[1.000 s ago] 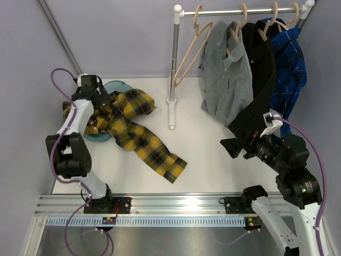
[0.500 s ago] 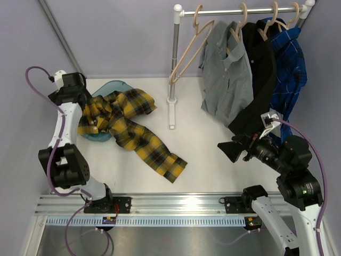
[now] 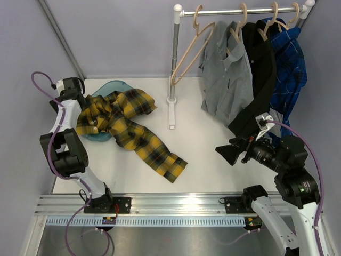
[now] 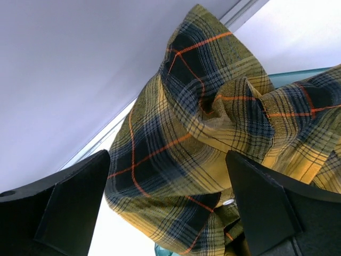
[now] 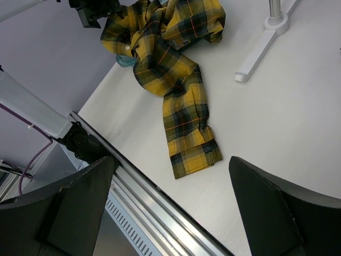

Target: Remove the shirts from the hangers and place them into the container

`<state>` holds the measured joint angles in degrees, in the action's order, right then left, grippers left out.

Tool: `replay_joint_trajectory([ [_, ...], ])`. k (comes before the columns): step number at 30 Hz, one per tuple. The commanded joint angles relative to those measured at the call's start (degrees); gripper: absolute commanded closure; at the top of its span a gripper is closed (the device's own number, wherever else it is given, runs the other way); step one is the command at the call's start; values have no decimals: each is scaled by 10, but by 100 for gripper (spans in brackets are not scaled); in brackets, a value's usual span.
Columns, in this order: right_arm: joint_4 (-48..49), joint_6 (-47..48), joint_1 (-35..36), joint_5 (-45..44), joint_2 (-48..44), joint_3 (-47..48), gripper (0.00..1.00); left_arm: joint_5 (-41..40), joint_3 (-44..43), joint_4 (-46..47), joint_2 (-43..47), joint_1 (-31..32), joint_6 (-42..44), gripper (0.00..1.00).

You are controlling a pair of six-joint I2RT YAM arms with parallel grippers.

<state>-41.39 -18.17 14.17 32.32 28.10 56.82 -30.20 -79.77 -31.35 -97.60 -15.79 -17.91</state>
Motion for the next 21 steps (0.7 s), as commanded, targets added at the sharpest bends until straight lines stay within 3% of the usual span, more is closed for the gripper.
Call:
replay_joint_trajectory([
  [1, 12, 8, 5, 21, 1, -3, 1, -3, -17, 14, -26, -1, 2, 9],
  [3, 12, 2, 5, 19, -1, -3, 1, 0, -15, 14, -38, -1, -1, 15],
  [6, 7, 2, 5, 18, -5, -3, 0, 0, -14, 14, -46, -2, -6, 35],
  [7, 6, 3, 5, 16, -8, -3, 1, -1, -14, 14, -47, -2, -5, 47],
  [10, 0, 1, 5, 13, -15, -2, 0, 2, -17, 15, -44, -1, -1, 67],
  [11, -2, 1, 5, 13, -16, -3, 0, 4, -18, 13, -41, 0, 1, 87],
  [12, -5, 1, 5, 11, -18, -1, 0, 6, -19, 13, -29, 4, 2, 96],
  [13, -6, 1, 5, 10, -18, 0, 1, 6, -18, 13, -19, 7, 2, 100],
  [21, 5, -5, 4, 4, -16, -9, 1, 15, -42, 7, 46, 115, 1, 100],
])
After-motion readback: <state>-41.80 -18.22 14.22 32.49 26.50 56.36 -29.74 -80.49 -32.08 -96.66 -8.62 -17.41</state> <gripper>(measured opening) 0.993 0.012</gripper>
